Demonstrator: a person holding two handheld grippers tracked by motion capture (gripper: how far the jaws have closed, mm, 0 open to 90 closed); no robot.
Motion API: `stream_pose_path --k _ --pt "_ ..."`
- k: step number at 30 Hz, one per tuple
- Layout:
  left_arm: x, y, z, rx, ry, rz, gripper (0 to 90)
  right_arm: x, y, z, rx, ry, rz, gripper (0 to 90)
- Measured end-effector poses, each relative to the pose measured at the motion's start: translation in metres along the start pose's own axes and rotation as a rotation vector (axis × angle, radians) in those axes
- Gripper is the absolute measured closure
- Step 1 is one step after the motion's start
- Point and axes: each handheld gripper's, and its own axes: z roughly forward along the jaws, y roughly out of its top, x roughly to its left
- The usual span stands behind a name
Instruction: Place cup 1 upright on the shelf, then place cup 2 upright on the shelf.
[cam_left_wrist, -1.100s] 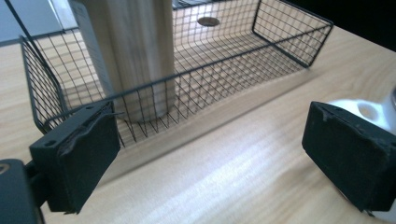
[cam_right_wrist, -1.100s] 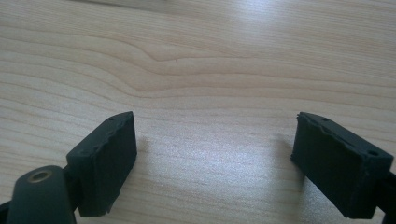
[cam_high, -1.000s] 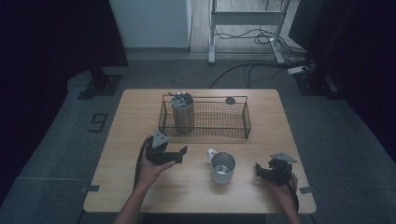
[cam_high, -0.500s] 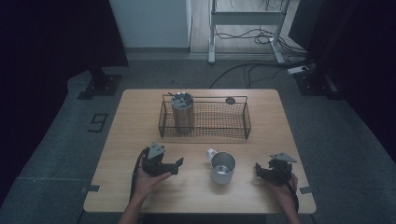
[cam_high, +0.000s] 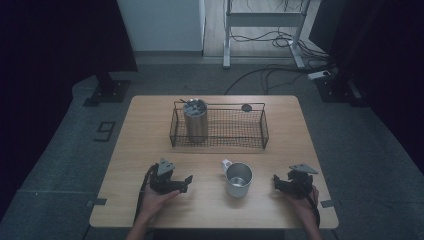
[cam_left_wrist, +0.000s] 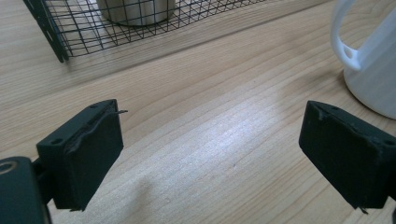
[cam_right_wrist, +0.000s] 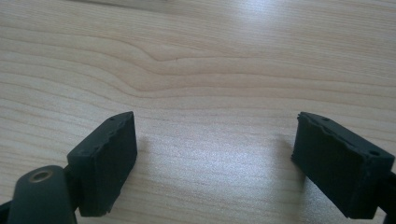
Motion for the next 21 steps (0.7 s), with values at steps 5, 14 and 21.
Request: stream_pose_path --k 5,14,21 --pt "0.001 0.0 -0.001 -0.007 -0.006 -0.005 6.4 0.0 -0.001 -0.001 -0.011 -0.006 -0.001 13.3" --pt "0.001 0.0 -0.002 -0.012 -0.012 -0.01 6.4 -0.001 0.002 -0.025 -0.119 0.104 0.032 13.6" --pt "0.001 0.002 -0.005 -0.019 -0.014 -0.009 6.4 0.01 0.007 -0.042 -0.169 0.171 0.017 13.9"
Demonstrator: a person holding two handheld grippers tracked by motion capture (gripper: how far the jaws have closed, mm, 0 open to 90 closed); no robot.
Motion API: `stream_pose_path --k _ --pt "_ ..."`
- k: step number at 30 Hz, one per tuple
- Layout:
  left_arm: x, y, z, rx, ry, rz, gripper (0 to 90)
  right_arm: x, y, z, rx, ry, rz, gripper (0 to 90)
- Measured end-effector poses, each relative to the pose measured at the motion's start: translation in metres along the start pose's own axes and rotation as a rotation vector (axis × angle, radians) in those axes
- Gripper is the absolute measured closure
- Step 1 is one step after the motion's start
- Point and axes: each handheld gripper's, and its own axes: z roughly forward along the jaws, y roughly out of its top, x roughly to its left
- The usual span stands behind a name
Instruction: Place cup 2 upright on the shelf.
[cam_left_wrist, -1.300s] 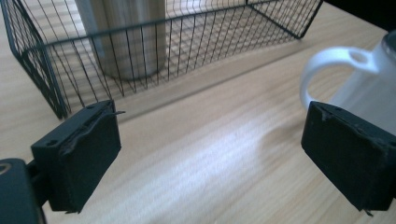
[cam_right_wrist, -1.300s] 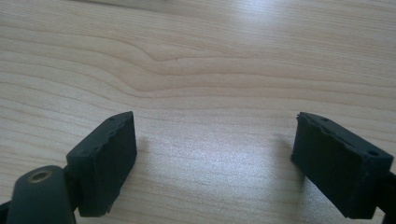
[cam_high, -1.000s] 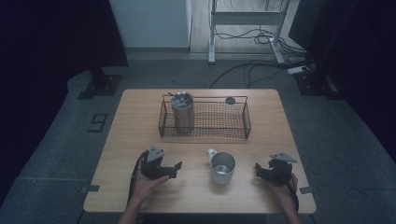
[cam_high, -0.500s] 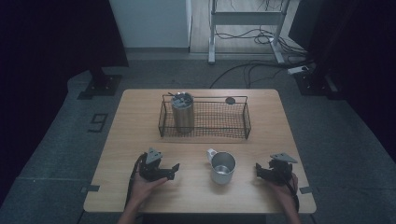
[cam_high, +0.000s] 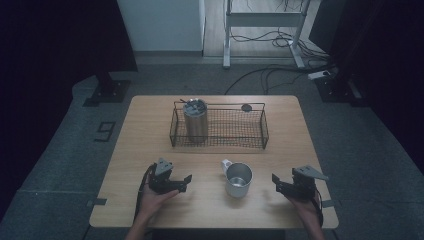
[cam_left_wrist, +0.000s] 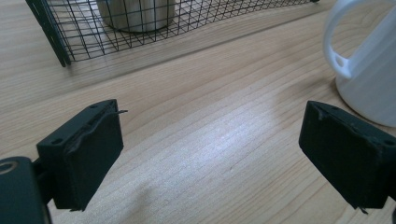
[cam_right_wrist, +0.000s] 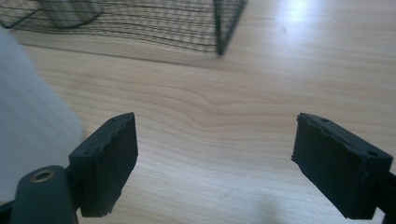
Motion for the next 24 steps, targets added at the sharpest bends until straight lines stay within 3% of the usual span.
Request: stream_pose_path --k 6,24 --pt "0.0 0.0 0.0 0.009 0.0 0.003 6.4 0.01 0.004 -0.007 -0.018 0.081 0.006 13.8" --pt "-0.003 0.0 0.002 0.04 -0.005 0.002 6.7 0.054 0.017 -0.021 -0.079 0.212 -0.054 13.4"
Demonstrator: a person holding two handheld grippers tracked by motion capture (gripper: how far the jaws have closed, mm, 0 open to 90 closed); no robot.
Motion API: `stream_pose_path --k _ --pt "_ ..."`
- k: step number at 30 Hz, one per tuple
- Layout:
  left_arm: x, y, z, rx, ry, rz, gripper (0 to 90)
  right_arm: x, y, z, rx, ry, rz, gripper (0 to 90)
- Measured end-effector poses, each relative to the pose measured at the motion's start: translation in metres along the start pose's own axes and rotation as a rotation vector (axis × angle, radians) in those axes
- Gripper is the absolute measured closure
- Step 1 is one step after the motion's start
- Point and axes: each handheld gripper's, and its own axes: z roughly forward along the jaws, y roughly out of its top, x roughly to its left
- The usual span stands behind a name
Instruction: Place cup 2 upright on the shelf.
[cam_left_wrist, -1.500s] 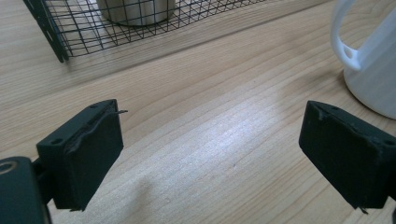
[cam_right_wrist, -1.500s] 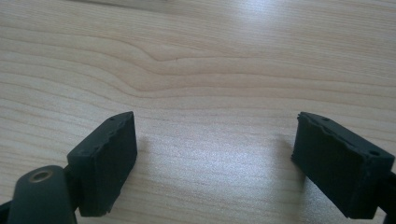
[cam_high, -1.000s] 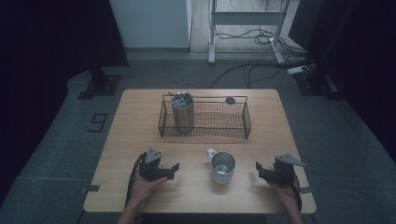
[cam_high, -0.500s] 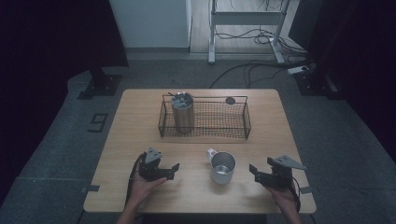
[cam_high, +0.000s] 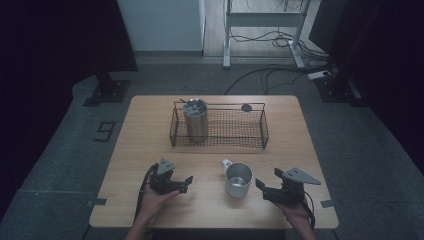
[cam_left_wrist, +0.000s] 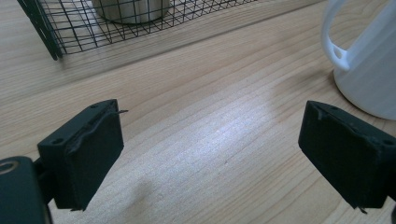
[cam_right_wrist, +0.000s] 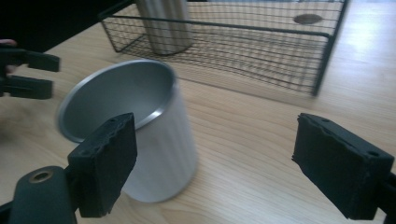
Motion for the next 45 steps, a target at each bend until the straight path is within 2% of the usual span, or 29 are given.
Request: stream_pose_path --k 6,17,23,30,32,45 --pt "0.0 0.0 0.0 0.006 -0.002 -0.001 6.7 0.015 0.005 0.002 -0.005 0.033 -0.028 13.1" --pt "0.0 0.0 0.0 0.014 -0.004 -0.003 7.0 0.031 0.007 0.008 0.005 0.066 -0.046 10.8" --pt "0.0 0.001 -0.001 0.009 -0.009 -0.004 7.0 0.041 0.01 0.011 0.003 0.068 -0.06 7.2" --pt "0.0 0.001 -0.001 0.01 -0.012 -0.002 7.0 0.05 0.01 0.018 0.012 0.038 -0.087 1.1" --pt "0.0 0.001 -0.001 0.011 -0.013 -0.002 7.1 0.051 0.01 0.021 0.015 0.056 -0.082 0.2" --pt "-0.001 0.001 -0.001 0.006 -0.035 -0.009 7.1 0.058 0.004 0.044 0.06 0.042 -0.103 0.0"
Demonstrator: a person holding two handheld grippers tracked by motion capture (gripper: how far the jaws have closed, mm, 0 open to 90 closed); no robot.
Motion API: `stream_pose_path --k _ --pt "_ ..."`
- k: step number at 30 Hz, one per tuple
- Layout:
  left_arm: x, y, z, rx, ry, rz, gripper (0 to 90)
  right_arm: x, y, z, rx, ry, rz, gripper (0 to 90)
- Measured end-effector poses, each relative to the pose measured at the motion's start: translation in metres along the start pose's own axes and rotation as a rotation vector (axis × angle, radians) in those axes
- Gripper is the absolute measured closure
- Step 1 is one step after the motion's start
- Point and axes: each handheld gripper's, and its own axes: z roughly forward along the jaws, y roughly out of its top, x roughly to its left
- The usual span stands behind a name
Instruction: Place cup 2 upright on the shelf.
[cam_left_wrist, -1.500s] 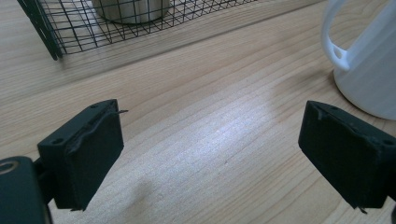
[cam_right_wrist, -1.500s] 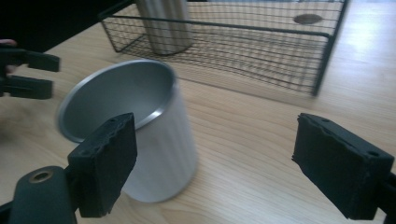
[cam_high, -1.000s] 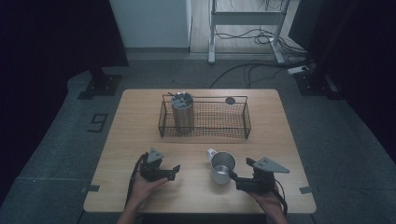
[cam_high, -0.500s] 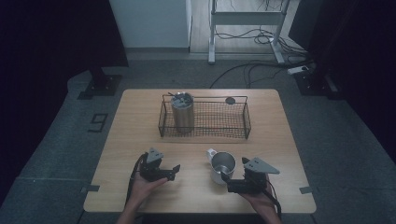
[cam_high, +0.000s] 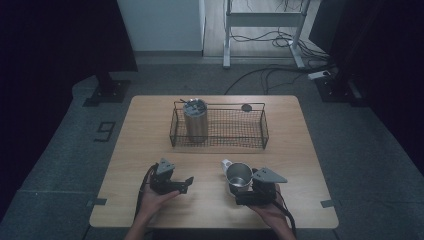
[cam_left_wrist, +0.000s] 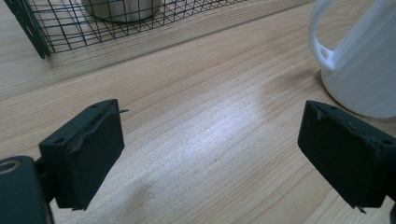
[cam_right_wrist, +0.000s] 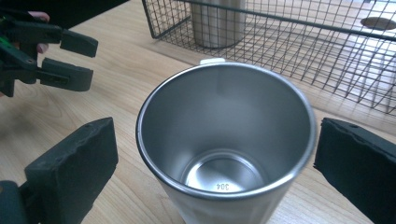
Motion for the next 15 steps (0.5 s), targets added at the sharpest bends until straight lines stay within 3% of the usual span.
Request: stream_pose_path --k 8,15 --pt "0.0 -0.001 0.001 0.002 -0.001 0.002 7.1 0.003 -0.001 0.012 0.017 -0.031 -0.028 0.0" --pt "-0.003 0.0 -0.003 -0.036 0.026 0.019 9.3 0.005 -0.005 0.025 0.044 -0.07 -0.06 0.0"
